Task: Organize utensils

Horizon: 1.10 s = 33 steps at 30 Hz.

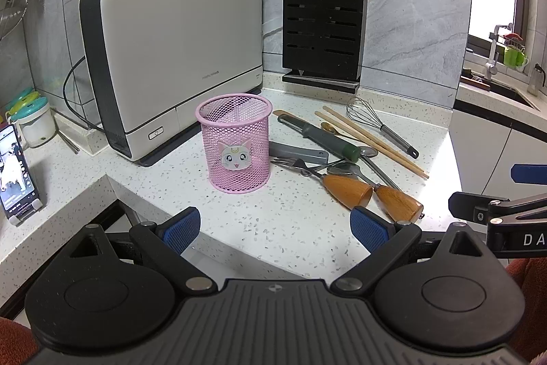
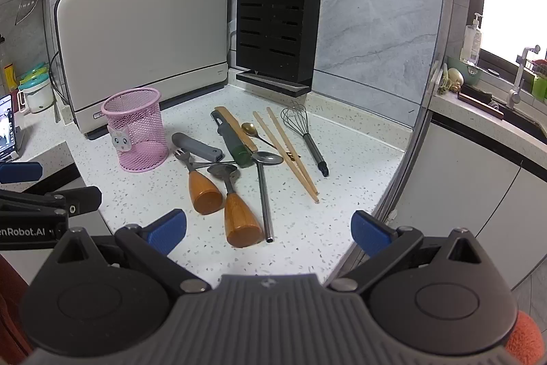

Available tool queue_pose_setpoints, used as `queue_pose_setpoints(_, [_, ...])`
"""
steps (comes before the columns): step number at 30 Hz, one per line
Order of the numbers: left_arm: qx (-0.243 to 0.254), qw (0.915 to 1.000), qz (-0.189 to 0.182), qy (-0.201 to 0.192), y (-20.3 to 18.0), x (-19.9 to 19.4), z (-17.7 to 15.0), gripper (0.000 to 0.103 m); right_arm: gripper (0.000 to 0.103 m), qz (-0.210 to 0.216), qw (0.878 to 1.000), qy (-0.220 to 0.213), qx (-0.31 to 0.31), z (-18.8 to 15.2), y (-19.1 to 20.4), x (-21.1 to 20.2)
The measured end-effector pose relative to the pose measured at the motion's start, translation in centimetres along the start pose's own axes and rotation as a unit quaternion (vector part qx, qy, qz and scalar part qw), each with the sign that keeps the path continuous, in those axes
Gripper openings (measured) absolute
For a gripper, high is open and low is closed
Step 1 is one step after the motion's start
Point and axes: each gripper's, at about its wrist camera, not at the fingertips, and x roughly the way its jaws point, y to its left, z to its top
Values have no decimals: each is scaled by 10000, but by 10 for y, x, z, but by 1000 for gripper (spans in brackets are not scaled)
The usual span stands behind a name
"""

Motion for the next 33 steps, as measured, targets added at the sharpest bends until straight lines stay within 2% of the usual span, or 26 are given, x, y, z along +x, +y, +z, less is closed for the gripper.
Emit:
queue_pose_setpoints(15, [-41,10000,-38,36,2,2,2,103,100,34,10000,54,-19,3,-1,3])
queue_pose_setpoints(23, [-157,9997,57,-203,9,14,18,103,100,193,9997,-98,-132,16,-4,16])
queue_pose_setpoints(25, [-274,9995,53,-158,12,21,23,103,100,245,9995,-44,-174,22,-5,24])
queue_pose_setpoints(30, [-541,9981,-270,80,22,40,34,103,100,359,9981,237,-434,39,-5,48])
queue_pose_setpoints(33, [-549,9982,-227,105,26,50,40,103,100,371,9966,241,-694,52,-4,58])
